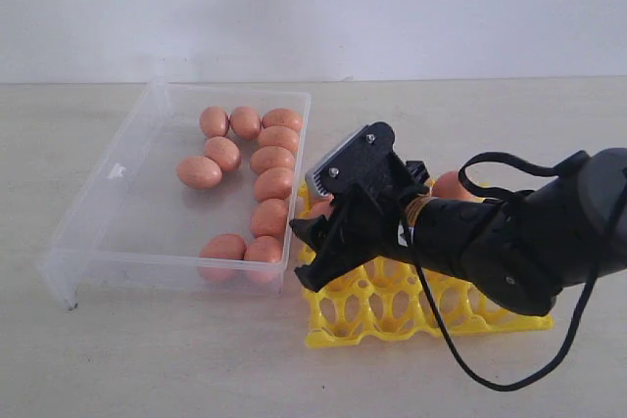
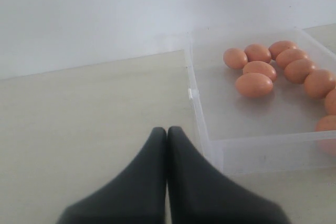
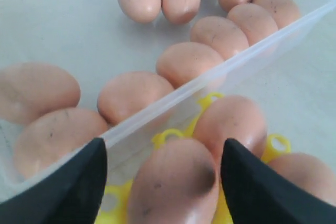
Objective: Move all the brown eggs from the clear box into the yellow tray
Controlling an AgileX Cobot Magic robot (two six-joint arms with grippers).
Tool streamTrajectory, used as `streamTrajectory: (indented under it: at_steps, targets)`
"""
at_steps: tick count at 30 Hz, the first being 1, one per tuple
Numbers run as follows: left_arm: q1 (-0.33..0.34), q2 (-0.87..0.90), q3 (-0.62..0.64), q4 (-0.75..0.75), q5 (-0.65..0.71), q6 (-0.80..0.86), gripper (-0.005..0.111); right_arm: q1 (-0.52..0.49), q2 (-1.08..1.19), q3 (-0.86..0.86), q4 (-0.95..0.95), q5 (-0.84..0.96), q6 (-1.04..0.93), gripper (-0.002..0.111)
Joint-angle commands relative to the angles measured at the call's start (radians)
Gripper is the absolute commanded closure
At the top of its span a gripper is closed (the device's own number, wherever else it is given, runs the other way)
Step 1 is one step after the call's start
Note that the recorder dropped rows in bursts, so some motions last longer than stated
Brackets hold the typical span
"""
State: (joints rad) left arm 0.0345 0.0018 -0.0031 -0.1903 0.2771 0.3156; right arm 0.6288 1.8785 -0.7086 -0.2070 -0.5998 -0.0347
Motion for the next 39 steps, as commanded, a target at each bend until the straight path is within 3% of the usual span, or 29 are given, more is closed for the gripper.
streamTrajectory:
  at_steps: [1,9,11,15,30,36,39]
  targets:
    - [-0.009,-0.002,0.003,-0.007,-0.017,-0.009,0.111,-0.004,-0.070,-0.003,0.042,-0.094,-0.004,0.047]
    - [-0.009,-0.002,0.003,-0.007,-0.017,-0.009,0.111,-0.002,-0.150,-0.003,0.131,-0.054,-0.004,0.051]
    - [-0.009,-0.002,0.003,-0.007,-0.017,-0.009,0.111,-0.002,-0.185,-0.003,0.127,0.079,0.020,0.065]
    - [-0.009,-0.002,0.003,-0.007,-0.017,-0.009,0.111,-0.002,-0.213,-0.003,0.120,0.378,0.106,0.108]
    - [-0.009,-0.002,0.003,-0.007,-0.017,-0.009,0.111,0.003,-0.159,-0.003,0.120,0.410,0.171,0.108]
    - [-0.009,-0.002,0.003,-0.007,-0.017,-0.009,0.111,0.128,-0.161,-0.003,0.118,0.425,0.182,0.108]
    - [-0.009,-0.002,0.003,-0.007,-0.017,-0.009,0.111,0.138,-0.161,-0.003,0.120,0.402,0.182,0.108]
